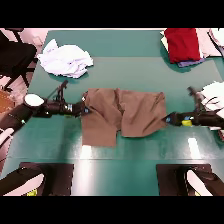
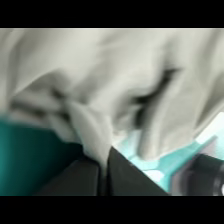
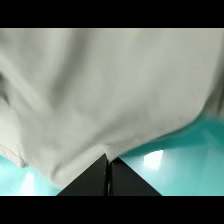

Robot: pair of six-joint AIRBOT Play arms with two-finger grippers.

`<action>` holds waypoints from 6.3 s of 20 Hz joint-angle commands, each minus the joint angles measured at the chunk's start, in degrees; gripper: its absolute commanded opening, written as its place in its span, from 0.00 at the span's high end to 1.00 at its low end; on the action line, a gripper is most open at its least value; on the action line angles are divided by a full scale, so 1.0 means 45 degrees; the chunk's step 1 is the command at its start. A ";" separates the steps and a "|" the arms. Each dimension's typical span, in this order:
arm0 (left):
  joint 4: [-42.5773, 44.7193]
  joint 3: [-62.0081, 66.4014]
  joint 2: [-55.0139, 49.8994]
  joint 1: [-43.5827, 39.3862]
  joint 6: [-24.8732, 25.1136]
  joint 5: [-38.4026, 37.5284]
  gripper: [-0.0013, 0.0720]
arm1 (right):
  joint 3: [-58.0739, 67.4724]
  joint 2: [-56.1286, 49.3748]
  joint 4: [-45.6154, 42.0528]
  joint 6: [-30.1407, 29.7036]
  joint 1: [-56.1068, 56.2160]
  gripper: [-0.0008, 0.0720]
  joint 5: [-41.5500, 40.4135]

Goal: Fold the shirts.

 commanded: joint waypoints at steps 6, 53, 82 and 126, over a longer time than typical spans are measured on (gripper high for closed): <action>0.1603 0.8344 0.1122 0.0010 -0.0986 -0.0568 0.95 | 0.5765 0.3424 0.0321 0.1185 -0.2482 0.96 -0.0476; 0.8029 1.1672 -0.9622 0.0087 -0.1753 0.2288 0.95 | 1.6412 -1.3891 -0.5644 0.3653 -0.0933 0.96 0.1792; 0.9034 1.1157 -0.6625 0.2895 -0.1991 -0.7509 0.18 | 0.9588 -0.9165 -0.4376 0.2030 -0.4362 0.39 0.2934; 0.0418 -0.3133 0.1535 -0.0811 -0.1219 0.1039 0.95 | 0.4386 -0.6334 -0.4114 0.1360 -0.6057 0.37 0.3759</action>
